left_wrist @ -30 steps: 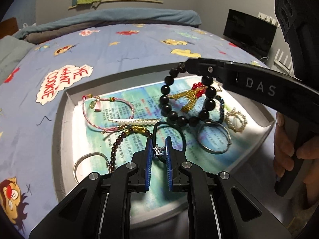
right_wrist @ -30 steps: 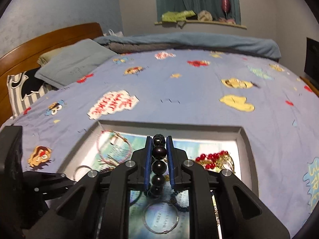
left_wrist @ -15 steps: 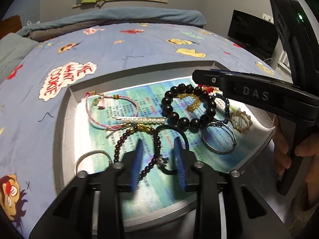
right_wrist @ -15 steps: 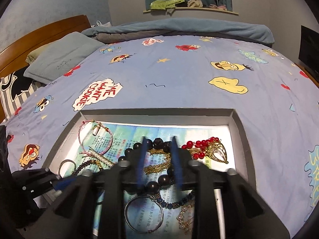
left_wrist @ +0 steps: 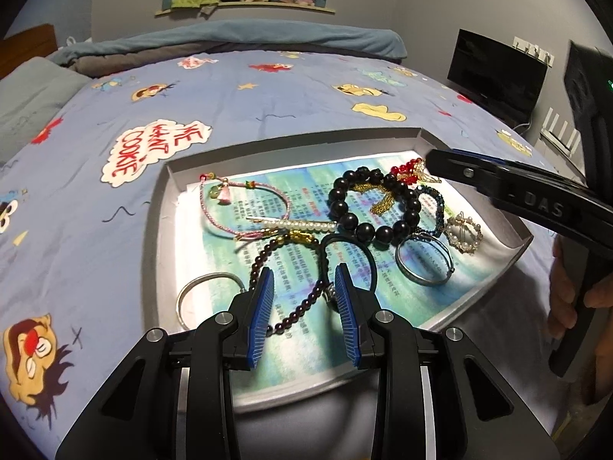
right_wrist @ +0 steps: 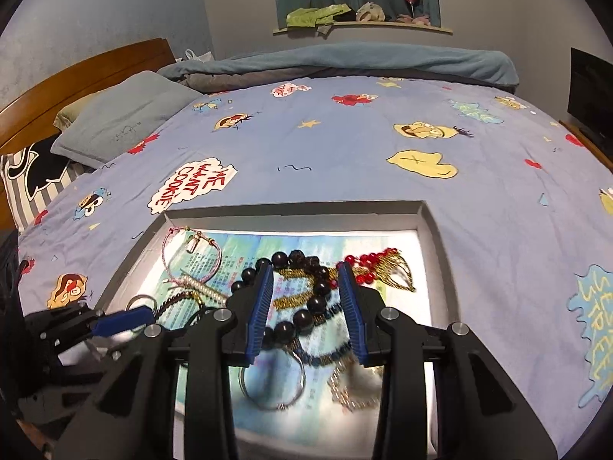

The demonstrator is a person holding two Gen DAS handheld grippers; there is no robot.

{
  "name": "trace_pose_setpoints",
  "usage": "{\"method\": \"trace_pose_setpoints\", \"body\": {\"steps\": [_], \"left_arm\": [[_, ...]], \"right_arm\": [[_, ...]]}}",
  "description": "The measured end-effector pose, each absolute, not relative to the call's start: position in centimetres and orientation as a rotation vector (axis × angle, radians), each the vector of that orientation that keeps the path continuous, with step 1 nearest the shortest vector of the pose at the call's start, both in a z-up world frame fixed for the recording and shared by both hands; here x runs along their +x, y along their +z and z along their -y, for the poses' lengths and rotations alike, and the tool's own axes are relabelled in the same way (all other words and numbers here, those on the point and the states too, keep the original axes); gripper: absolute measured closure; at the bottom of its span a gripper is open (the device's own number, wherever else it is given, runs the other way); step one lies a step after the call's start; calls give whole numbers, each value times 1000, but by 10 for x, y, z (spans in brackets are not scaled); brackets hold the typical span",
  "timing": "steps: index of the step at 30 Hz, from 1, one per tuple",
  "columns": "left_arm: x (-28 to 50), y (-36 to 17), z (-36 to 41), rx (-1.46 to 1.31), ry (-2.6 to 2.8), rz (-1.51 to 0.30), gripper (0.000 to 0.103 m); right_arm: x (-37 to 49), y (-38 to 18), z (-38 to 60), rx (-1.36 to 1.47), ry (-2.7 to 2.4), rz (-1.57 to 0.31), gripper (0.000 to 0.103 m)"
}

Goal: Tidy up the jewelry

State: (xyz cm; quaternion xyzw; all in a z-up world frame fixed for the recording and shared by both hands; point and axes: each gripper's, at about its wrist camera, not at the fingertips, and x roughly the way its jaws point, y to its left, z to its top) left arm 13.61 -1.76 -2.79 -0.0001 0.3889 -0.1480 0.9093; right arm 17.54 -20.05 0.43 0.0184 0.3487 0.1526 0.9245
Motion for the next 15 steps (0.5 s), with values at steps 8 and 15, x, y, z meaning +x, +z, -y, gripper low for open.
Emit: {"method": "trace_pose_setpoints", "body": {"steps": [8,15], "left_arm": [[121,-18,15,37,-274,-774,69],[92,-3,9,66,-240,-739,50]], "right_arm": [[144,9,219,54,306,-715,67],[106,9,231,62,317,-736,53]]}}
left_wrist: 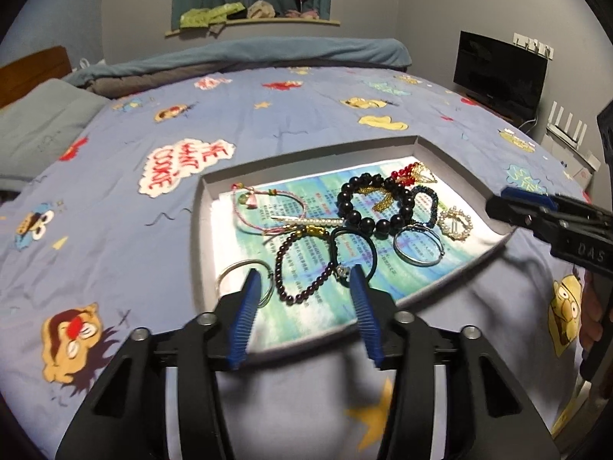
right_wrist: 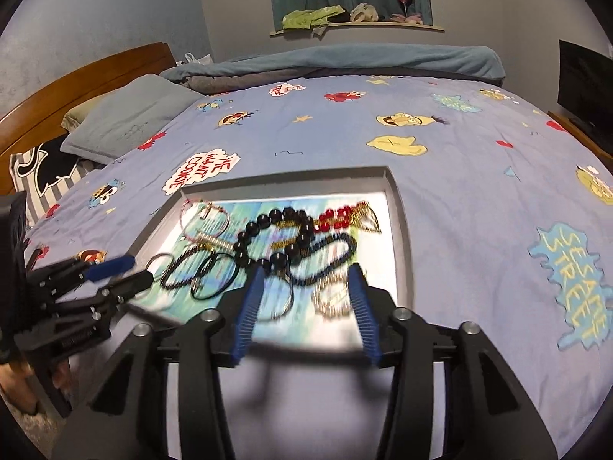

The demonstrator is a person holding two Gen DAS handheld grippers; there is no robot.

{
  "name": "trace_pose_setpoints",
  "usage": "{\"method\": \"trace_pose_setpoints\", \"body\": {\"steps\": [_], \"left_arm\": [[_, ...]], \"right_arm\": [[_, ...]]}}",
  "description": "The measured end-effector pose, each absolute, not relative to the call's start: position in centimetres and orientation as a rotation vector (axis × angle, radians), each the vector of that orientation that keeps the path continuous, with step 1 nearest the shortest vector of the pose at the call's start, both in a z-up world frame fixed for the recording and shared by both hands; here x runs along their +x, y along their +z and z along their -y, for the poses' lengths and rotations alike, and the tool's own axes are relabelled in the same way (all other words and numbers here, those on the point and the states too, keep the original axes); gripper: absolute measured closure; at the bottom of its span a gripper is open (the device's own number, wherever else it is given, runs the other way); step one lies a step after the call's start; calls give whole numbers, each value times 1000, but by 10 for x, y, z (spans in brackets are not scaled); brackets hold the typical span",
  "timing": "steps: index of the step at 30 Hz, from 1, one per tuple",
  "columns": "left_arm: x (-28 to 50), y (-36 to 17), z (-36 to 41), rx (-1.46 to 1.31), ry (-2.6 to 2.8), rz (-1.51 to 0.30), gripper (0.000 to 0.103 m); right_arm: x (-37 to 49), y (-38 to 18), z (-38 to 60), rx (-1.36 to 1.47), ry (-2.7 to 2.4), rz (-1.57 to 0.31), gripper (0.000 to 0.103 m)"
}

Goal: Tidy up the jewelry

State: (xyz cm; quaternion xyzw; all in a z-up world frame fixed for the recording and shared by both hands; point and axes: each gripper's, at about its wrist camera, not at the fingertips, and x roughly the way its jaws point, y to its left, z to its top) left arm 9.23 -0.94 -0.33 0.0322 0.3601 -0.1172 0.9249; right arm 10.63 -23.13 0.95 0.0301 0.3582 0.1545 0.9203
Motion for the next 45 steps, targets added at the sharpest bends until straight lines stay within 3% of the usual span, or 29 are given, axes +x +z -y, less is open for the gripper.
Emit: {"method": "trace_pose_setpoints", "body": {"steps": [4,6,8,10,11,45], "left_arm": [[74,4,4,72,-212,-722,24],[63,6,1,67,-196,-716,22],[56,6,-3,51,-174,-728,14],[48,8,-8,29,-155,-734,11],[43,9,-10,14,-145,-738,9],[27,21,3,45,-48,-731,6]], "right_arm": [[86,9,238,66,332,-759,31],[79,9,241,68,335,-768,27],[71,8,244,78,335,-790,20],[64,9,247,92,339,-802,6],[61,10,247,92,337,-801,5],[38,18,225,-14,246,-758,5]]}}
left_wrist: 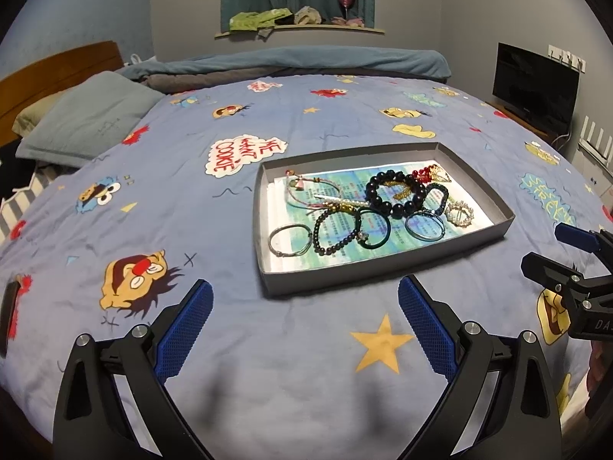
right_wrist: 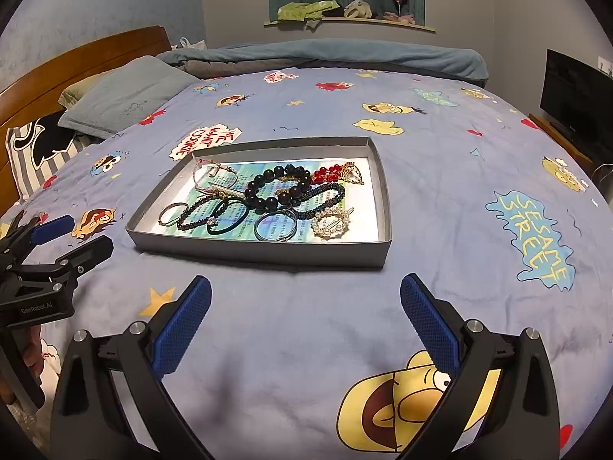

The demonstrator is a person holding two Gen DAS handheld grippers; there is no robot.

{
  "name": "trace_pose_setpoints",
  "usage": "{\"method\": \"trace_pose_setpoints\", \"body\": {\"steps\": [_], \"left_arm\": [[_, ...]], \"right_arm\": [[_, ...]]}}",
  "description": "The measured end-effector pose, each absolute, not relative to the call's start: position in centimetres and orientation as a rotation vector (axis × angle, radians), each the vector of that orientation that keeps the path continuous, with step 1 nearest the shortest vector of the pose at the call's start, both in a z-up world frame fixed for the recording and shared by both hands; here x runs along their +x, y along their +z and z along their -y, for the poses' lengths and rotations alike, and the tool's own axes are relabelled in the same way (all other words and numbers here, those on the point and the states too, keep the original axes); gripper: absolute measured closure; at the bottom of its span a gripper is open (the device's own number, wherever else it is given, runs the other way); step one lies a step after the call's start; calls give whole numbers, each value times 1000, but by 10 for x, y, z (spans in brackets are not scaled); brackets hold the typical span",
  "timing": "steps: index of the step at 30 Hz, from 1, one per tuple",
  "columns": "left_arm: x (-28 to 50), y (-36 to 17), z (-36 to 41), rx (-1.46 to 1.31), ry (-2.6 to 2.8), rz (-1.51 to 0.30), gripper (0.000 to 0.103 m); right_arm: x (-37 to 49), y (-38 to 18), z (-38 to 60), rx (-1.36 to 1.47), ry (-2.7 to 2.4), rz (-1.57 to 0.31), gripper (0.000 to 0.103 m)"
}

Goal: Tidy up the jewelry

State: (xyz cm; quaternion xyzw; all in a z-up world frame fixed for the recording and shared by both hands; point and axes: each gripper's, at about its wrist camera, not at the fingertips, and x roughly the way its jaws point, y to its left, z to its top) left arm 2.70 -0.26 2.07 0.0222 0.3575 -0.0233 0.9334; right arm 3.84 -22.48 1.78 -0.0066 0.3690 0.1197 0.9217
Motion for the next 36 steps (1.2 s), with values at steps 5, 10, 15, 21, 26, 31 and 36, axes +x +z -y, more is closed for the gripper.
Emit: {"method": "trace_pose_setpoints", "body": {"steps": [5,10,15,21,26,31,36], "left_arm": [[27,21,3,46,-48,-731,6],[27,20,4,47,-51,-734,6],[26,19,6,49,-58,-735,6],[27,17,6,41,-69,-740,6],[27,17,6,43,-67,-739,6],[27,18,6,44,-67,-738,6],[27,17,6,47,-70,-737,6]], "right_arm": [[38,17,226,-14,245,-758,5],[39,16,227,-12,243,-760,5],[40,15,228,-12,242,-765,5],[39,14,228,-17,240,-767,5],[39,13,227,-17,238,-768,5],[39,13,227,-19,239,-770,5],[40,12,227,-17,237,-772,5]]}}
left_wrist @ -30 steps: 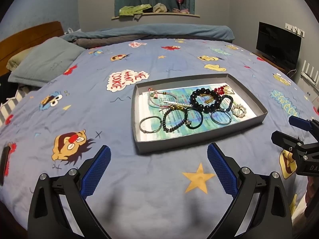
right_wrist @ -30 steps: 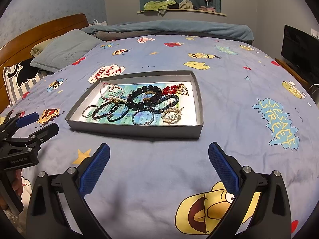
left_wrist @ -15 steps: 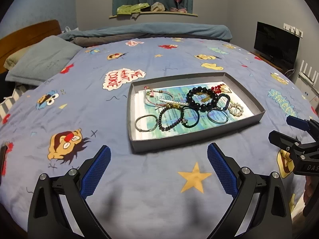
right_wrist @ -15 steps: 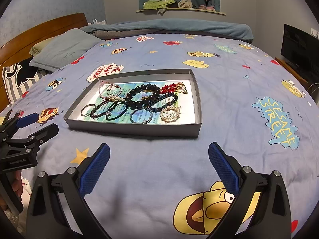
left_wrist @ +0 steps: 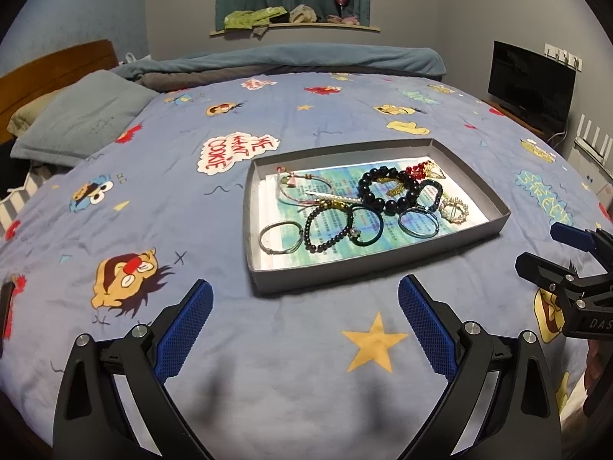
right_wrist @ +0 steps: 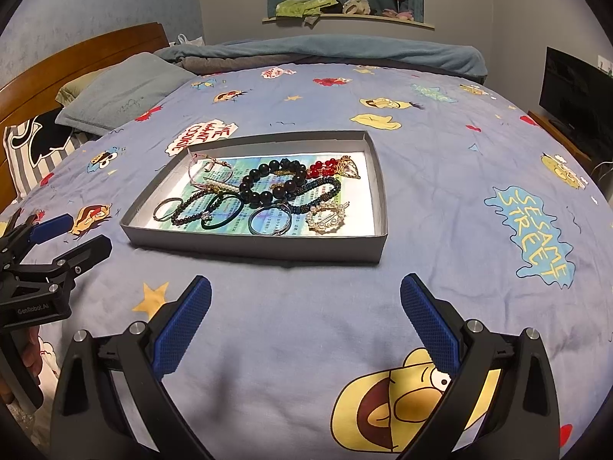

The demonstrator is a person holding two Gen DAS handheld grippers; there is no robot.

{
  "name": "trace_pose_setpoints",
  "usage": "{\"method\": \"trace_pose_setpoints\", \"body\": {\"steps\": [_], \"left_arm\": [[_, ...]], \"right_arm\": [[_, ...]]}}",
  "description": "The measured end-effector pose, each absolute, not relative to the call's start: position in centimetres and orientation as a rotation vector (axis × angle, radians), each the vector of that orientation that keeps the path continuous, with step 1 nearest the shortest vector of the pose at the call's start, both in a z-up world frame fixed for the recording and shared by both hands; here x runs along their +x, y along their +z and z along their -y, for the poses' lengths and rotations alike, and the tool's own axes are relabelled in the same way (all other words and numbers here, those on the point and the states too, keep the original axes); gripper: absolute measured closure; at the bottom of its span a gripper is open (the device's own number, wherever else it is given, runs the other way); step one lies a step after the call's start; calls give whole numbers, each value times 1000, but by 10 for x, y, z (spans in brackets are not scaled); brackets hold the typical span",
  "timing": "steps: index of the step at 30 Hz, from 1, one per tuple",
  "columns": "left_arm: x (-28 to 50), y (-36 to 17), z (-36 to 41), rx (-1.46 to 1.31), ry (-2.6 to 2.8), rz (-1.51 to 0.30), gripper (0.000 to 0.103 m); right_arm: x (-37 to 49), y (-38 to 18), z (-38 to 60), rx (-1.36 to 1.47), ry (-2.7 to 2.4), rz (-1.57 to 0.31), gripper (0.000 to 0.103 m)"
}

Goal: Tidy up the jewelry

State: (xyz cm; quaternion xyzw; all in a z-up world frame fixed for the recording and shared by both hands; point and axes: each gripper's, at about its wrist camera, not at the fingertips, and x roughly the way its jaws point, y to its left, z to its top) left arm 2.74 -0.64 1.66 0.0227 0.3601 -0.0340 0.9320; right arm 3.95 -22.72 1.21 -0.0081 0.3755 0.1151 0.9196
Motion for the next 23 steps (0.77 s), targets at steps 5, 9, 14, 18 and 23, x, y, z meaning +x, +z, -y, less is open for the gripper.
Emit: {"method": "trace_pose_setpoints", "body": {"steps": [5,9,14,18,23], "left_arm": [[28,15,7,46,-68,-740,6],[25,15,9,57,-96,-718,6],[23,15,14,93,-98,-694,6],[27,13,11,66,-89,-722,6],[29,9,5,49,-77,-739,6]], "right_arm": [[39,10,227,-19,237,-777,5],[40,10,227,-18,235,-779,5],[40,8,227,-17,233,-784,5],[41,7,227,-18,235,-787,5],[44,2,230,-12,229,-796,5]]}}
